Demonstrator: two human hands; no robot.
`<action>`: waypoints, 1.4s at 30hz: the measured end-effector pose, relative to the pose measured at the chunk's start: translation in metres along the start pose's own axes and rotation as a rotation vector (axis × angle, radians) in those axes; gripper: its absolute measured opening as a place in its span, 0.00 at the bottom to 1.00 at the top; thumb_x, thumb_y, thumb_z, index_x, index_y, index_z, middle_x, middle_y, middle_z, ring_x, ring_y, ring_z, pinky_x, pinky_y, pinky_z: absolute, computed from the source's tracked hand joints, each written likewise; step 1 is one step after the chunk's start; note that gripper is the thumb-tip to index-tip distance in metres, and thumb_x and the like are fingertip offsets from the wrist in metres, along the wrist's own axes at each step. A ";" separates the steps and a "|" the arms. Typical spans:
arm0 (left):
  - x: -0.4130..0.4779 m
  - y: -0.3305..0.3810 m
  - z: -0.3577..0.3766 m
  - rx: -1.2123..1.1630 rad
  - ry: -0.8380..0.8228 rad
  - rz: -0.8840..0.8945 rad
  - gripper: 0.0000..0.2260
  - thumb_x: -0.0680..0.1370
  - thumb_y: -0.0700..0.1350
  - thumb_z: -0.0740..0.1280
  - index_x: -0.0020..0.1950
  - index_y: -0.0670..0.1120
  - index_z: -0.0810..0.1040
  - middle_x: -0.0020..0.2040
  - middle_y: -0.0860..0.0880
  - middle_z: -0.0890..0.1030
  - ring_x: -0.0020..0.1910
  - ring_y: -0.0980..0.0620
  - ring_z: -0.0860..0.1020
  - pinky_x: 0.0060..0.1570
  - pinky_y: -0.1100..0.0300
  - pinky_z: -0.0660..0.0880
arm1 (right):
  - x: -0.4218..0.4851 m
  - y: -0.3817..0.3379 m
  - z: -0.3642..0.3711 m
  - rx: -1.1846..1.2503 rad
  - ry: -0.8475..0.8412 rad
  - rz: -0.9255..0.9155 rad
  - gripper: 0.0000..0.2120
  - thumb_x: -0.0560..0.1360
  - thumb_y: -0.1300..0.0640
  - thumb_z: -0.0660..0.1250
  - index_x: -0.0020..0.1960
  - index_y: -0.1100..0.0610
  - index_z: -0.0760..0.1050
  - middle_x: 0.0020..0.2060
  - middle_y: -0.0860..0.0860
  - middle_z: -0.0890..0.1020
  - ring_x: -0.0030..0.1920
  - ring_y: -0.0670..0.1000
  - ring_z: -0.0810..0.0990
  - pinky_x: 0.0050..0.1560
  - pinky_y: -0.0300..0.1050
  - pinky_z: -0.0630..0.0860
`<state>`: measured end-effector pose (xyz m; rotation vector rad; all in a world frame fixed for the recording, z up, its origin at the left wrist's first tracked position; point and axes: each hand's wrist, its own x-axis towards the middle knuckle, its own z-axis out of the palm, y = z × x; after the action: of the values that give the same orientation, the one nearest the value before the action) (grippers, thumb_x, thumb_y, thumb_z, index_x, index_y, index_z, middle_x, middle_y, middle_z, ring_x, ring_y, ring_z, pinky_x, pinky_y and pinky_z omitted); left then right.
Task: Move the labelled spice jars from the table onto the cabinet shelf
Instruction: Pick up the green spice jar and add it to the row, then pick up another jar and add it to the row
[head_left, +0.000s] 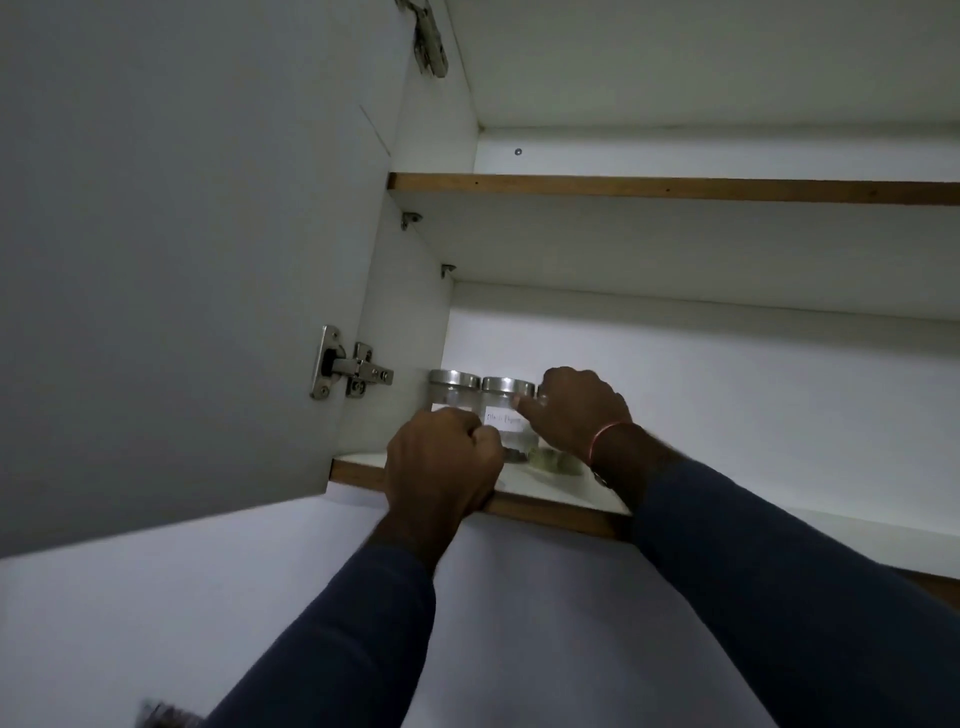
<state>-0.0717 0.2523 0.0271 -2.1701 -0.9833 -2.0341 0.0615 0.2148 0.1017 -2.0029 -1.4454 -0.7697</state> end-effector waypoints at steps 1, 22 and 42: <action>0.000 0.000 -0.001 0.019 0.002 0.002 0.15 0.70 0.45 0.60 0.24 0.44 0.64 0.22 0.53 0.62 0.23 0.53 0.63 0.28 0.60 0.57 | -0.021 -0.006 -0.009 0.019 -0.007 -0.053 0.22 0.76 0.39 0.61 0.56 0.56 0.76 0.56 0.56 0.81 0.56 0.59 0.78 0.57 0.53 0.74; -0.595 0.002 -0.099 -0.231 -0.966 -0.554 0.18 0.71 0.55 0.64 0.54 0.45 0.79 0.51 0.50 0.79 0.52 0.50 0.76 0.51 0.70 0.64 | -0.695 0.110 0.085 0.664 -0.868 1.091 0.23 0.73 0.52 0.72 0.66 0.55 0.73 0.59 0.54 0.79 0.53 0.49 0.79 0.53 0.40 0.76; -0.615 0.018 -0.112 -0.461 -0.916 -1.405 0.15 0.74 0.25 0.61 0.42 0.42 0.81 0.38 0.47 0.84 0.41 0.48 0.82 0.39 0.64 0.79 | -0.681 0.105 0.136 0.821 -0.779 0.791 0.31 0.67 0.55 0.77 0.68 0.54 0.70 0.60 0.48 0.74 0.62 0.47 0.74 0.56 0.36 0.74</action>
<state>-0.1399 -0.0723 -0.5036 -3.1689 -3.0773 -1.2684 0.0032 -0.1550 -0.4924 -1.9427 -0.8820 0.8842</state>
